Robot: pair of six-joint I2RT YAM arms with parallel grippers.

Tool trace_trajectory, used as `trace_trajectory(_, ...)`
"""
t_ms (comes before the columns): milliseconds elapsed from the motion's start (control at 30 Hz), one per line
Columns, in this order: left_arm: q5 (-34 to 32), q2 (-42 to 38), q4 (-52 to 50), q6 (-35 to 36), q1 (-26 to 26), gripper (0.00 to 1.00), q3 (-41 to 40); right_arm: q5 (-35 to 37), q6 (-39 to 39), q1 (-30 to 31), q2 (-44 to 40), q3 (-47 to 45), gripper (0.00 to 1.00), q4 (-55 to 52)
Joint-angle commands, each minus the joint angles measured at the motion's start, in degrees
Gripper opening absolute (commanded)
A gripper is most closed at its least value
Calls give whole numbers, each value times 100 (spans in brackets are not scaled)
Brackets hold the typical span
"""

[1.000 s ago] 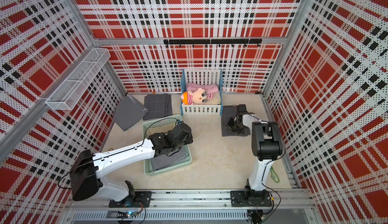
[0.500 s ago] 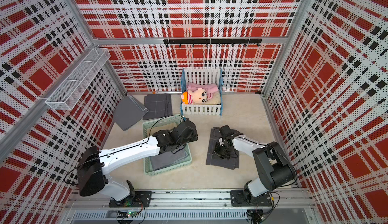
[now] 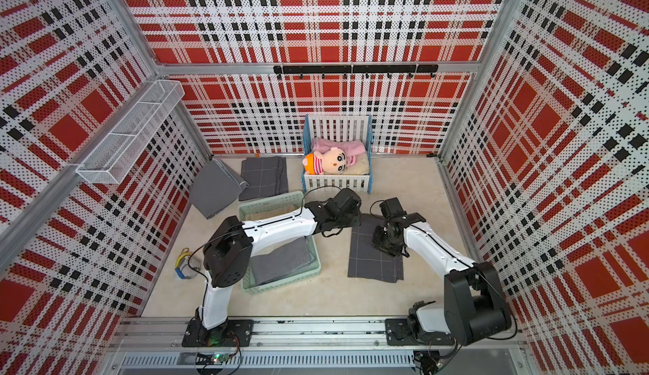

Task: Put the folded pillowcase in the basket
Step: Move the pillowcase to the center of the board, then pick up the pillowcase at the center of the board.

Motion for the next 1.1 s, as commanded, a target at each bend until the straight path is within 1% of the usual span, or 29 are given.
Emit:
trace_trajectory(0,501,456,-114,88,271,50,345,266,-102,-167,-194,-94,44,-207)
trace_trajectory(67,794,690,-51,126,386,52,487,275,-139,-204,-213,-103,46,-225)
trace_trajectory(133,937,941,-25,209,441,52,703,284,-153,-226,-204,-124,47,-212)
trace_trajectory(267,1321,1167,85,284,422,52,856,290,-203,-282,-150,-144,48,-190)
trace_trajectory(367,1439,1115,213,261,368,51,633,310,-250,-383,-164,-179,48,-212)
trace_trajectory(533,1434,810,637,98,357,48,-81,317,-275,-450,-169,-237,49,-212)
trace_trajectory(600,1556,796,839,53,375,43,-259,317,-283,-459,-131,-247,49,-243)
trace_trajectory(633,1629,851,859,48,376,38,-245,340,-283,-467,-129,-246,49,-276)
trace_trajectory(667,1676,897,859,62,377,31,-216,365,-284,-468,-144,-246,49,-289)
trace_trajectory(767,1636,912,856,57,391,5,-247,557,-276,-477,-249,-193,51,-454)
trace_trajectory(800,1551,847,861,45,408,0,-308,614,-295,-484,-299,-195,53,-481)
trace_trajectory(867,1374,673,859,-8,474,0,-487,607,-349,-478,-381,-264,56,-448)
trace_trajectory(967,1121,347,859,-27,631,0,-815,486,-365,-478,-437,-450,58,-266)
trace_trajectory(1067,1100,168,859,73,742,0,-950,588,-418,-476,-337,-538,61,-243)
